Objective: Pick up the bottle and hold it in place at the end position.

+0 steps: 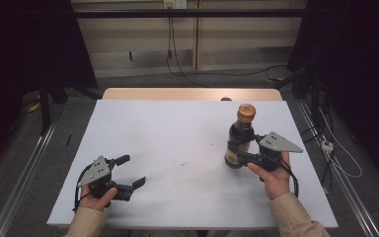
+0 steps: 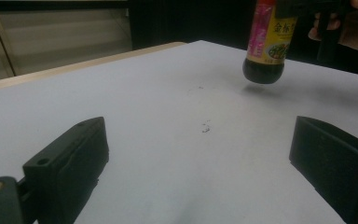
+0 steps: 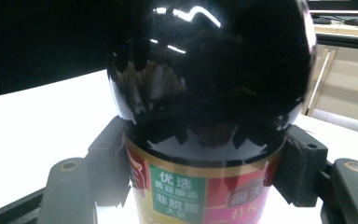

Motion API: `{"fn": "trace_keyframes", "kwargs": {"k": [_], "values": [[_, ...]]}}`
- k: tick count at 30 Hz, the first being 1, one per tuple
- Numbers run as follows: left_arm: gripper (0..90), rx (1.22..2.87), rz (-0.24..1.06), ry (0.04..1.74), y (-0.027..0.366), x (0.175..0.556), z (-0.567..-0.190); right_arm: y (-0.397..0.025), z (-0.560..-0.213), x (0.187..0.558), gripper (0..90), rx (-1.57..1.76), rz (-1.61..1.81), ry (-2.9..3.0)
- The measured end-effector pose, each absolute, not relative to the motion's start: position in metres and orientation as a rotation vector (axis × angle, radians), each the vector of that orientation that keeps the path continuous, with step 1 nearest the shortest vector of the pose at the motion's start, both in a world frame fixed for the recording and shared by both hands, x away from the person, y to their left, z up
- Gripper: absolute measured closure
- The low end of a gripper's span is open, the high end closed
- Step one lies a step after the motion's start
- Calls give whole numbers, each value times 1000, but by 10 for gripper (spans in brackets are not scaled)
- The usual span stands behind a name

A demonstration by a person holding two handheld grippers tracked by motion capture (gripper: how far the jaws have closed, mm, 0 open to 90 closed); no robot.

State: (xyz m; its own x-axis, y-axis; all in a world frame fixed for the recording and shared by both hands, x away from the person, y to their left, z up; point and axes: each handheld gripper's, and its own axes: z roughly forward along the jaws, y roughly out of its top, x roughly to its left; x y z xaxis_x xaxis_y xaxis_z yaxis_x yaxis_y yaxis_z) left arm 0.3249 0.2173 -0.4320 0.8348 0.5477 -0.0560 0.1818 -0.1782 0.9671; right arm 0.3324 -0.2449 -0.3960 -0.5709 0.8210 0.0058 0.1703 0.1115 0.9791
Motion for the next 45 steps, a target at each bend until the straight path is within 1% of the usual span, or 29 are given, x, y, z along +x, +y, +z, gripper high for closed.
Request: {"fn": "trace_keyframes", "kwargs": {"k": [15,45], "values": [[43,1738,350,561,220,326,-432,-218,-397,350,311,934,1504,1859],[43,1733,347,568,223,324,-432,-186,-402,380,311,908,1502,1904]]}}
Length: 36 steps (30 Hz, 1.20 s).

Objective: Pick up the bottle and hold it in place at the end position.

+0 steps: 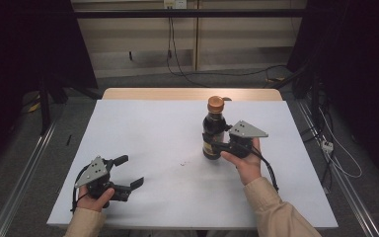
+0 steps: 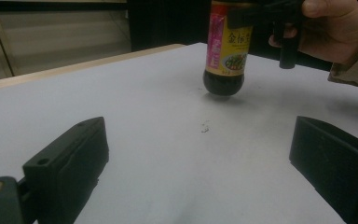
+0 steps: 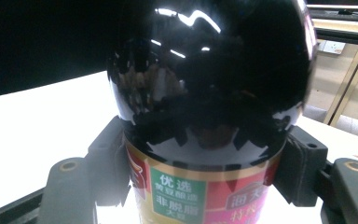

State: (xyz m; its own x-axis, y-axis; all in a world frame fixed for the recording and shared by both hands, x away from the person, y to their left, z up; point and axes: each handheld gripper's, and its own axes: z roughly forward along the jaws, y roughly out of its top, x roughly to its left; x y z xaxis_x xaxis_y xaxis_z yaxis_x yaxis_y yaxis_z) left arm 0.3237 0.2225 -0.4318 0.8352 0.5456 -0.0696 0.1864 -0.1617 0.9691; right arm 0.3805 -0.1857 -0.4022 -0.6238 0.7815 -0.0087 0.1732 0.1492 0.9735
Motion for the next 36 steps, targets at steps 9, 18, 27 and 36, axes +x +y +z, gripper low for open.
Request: {"fn": "trace_keyframes", "kwargs": {"k": [9,18,27,36], "values": [[43,1731,342,569,223,323,-432,-175,-404,388,311,910,1505,1914],[43,1732,341,569,223,323,-432,-169,-407,395,311,901,1515,1916],[43,1738,339,566,222,323,-433,-161,-408,400,311,892,1537,1920],[43,1736,339,566,223,323,-433,-151,-408,405,311,883,1549,1930]]}}
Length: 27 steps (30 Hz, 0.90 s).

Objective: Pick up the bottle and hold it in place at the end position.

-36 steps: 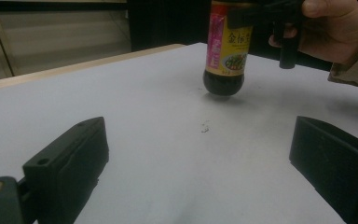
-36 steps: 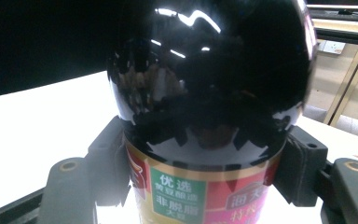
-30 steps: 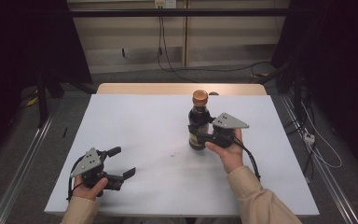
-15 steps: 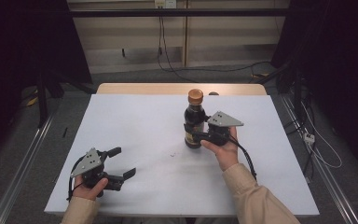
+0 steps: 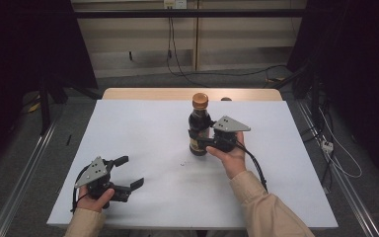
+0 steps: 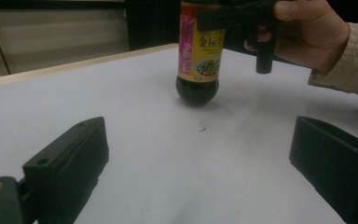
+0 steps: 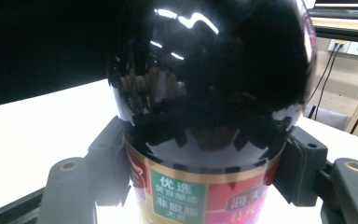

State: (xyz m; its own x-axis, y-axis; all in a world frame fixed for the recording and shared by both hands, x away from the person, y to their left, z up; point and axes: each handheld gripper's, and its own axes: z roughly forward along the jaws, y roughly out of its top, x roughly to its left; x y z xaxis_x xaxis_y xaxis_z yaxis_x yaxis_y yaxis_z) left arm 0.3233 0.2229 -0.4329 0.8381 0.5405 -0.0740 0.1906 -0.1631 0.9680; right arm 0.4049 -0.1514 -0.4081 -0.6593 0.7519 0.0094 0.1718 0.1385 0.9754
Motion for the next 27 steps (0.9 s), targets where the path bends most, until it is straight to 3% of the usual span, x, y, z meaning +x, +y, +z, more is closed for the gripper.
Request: {"fn": "trace_keyframes", "kwargs": {"k": [27], "values": [[43,1739,336,568,223,323,-434,-130,-418,419,311,854,1564,1960]]}}
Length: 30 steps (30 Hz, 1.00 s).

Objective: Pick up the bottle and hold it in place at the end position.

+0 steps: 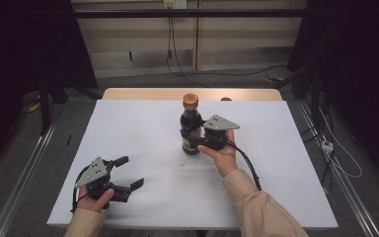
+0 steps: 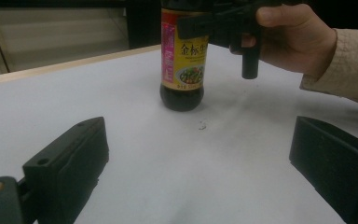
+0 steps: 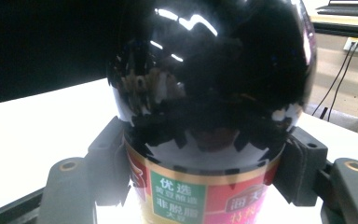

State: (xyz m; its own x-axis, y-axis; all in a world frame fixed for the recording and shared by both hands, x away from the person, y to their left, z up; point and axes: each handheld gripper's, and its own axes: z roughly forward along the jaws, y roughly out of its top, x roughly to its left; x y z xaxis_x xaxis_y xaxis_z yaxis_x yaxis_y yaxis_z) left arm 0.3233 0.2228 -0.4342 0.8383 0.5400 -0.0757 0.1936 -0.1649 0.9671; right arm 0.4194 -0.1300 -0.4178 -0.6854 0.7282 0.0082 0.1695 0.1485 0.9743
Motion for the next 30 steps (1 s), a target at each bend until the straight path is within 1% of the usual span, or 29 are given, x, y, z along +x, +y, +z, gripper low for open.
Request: {"fn": "trace_keyframes", "kwargs": {"k": [30], "values": [[43,1739,329,574,221,323,-435,-139,-418,426,306,836,1606,2016]]}}
